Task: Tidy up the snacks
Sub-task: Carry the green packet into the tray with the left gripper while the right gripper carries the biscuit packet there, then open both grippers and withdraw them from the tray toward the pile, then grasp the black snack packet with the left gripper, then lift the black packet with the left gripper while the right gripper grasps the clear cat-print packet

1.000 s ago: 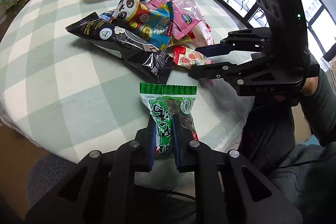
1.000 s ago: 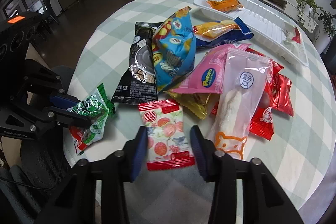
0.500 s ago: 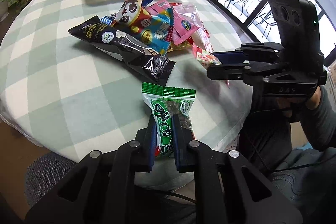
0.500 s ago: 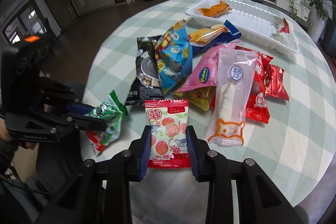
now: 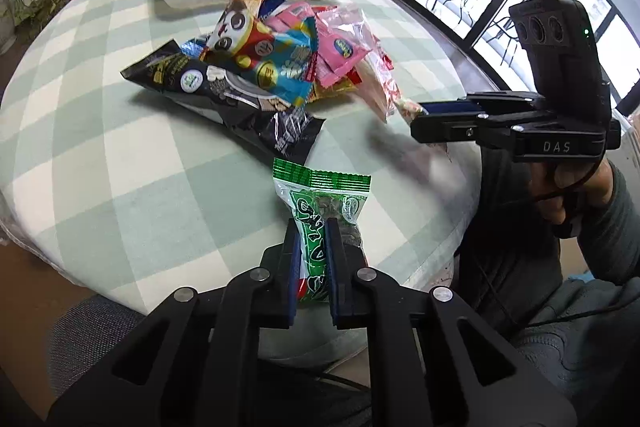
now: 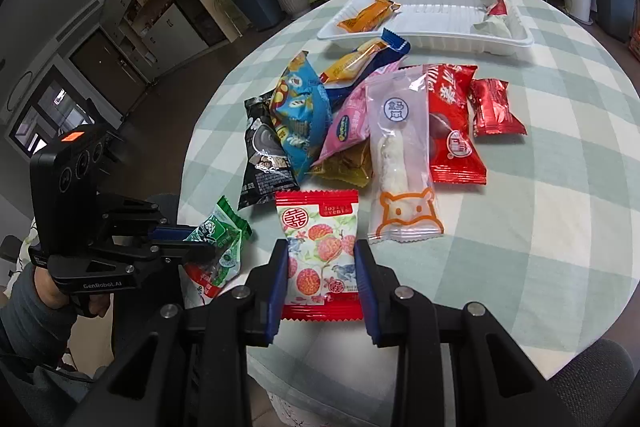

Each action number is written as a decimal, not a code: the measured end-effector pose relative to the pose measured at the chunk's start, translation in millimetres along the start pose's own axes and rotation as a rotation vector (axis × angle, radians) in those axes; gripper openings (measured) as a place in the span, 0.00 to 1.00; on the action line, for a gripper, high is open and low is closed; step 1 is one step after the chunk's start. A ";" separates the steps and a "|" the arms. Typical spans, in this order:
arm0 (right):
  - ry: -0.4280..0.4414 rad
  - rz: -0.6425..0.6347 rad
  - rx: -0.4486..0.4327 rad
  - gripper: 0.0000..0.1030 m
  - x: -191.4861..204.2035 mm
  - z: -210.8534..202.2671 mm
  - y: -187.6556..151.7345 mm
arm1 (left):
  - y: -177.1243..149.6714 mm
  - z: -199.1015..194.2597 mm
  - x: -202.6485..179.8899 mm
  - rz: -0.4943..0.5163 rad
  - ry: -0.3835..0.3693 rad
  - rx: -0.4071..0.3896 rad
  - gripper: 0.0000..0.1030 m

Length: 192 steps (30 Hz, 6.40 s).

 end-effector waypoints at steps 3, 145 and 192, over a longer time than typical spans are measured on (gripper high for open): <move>0.007 0.003 -0.011 0.34 0.7 -1.7 -0.8 | 2.1 -7.1 -0.1 -0.005 -0.010 -0.028 0.09; -0.247 0.141 -0.193 0.69 -19.3 -23.4 -7.5 | 73.3 9.7 85.9 -0.299 0.262 -0.041 0.39; -0.199 0.111 -0.103 0.30 -27.8 -11.2 16.5 | 26.2 -6.6 71.4 -0.219 0.244 -0.052 0.21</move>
Point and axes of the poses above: each gripper's, at about its wrist camera, not at the fingertips, and z roughly the way its jaws point, x to its left, y to its top, the point moved 3 cm from there along z, roughly the way its jaws point, and after that the axes turned 12 degrees about x, right-handed, at the moved point
